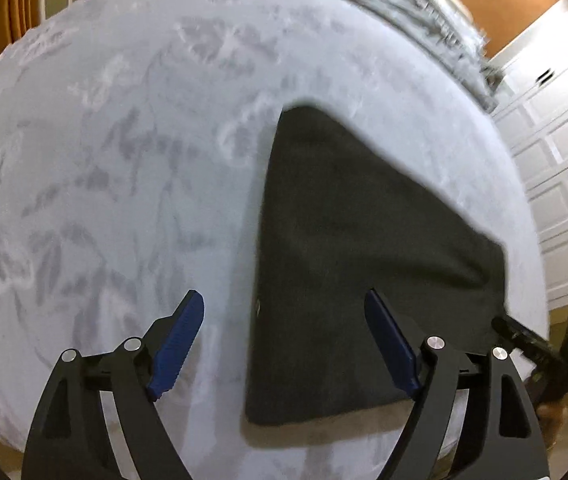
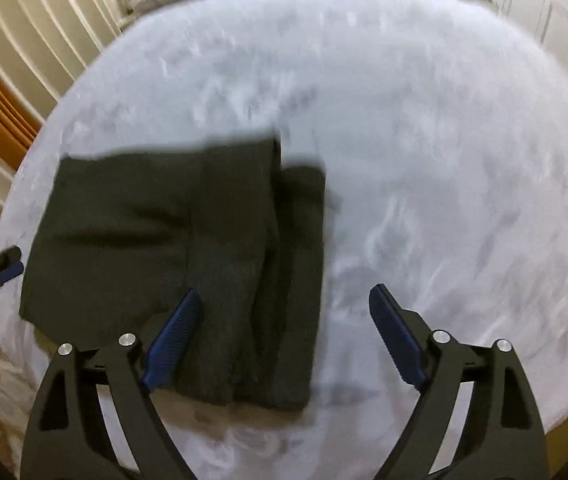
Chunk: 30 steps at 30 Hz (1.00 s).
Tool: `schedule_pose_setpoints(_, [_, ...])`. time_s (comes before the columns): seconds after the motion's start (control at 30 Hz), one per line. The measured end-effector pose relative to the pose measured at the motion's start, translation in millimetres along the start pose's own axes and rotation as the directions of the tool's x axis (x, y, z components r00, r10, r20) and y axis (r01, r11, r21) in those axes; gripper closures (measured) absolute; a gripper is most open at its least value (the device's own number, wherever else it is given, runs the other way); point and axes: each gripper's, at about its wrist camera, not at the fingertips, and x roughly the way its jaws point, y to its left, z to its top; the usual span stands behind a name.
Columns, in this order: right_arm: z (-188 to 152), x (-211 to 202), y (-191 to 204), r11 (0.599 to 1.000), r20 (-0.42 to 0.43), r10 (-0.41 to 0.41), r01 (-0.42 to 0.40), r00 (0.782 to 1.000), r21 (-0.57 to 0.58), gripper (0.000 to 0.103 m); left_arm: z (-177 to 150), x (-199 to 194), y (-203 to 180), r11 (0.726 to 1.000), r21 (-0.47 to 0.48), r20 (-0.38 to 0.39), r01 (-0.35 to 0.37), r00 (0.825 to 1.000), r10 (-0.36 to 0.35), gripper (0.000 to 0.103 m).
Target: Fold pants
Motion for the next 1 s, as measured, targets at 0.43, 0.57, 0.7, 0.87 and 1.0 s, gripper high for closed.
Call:
schedule_pose_setpoints(0.43, [-14.5,14.1,-4.2,0.988,-0.04,0.112,-0.106,0.993,0.116,0.014,-26.7,13.0,-23.9,0.995,0.1,-0.046,-0.018,0.999,0.022,0.023])
schedule_pose_setpoints(0.57, [-22.6,10.9,-5.2,0.979,-0.035,0.159,-0.153,0.987,0.136,0.013,-37.5,12.6,-20.1,0.996,0.07,-0.079,0.053,0.996,-0.048,0.021])
schedule_pose_setpoints(0.7, [-36.9,9.1,-1.3,0.953,-0.043,0.268,-0.259,0.962,0.156,0.007,-42.2,7.2,-13.5,0.992,0.004,-0.094,0.127,0.988,-0.126,0.017])
schedule_pose_setpoints(0.87, [-33.9,14.8,15.1,0.977,-0.04,0.192,-0.187,0.981,0.097,0.006,-27.2,15.5,-7.6,0.975,-0.096,-0.095,0.2,0.973,-0.209,0.015])
schedule_pose_setpoints(1.0, [-25.7,14.0,16.6,0.977,0.013,0.199,-0.2,0.98,0.077,0.059,-21.0,16.6,-18.4,0.98,-0.05,-0.064,0.194,0.978,-0.197,0.06])
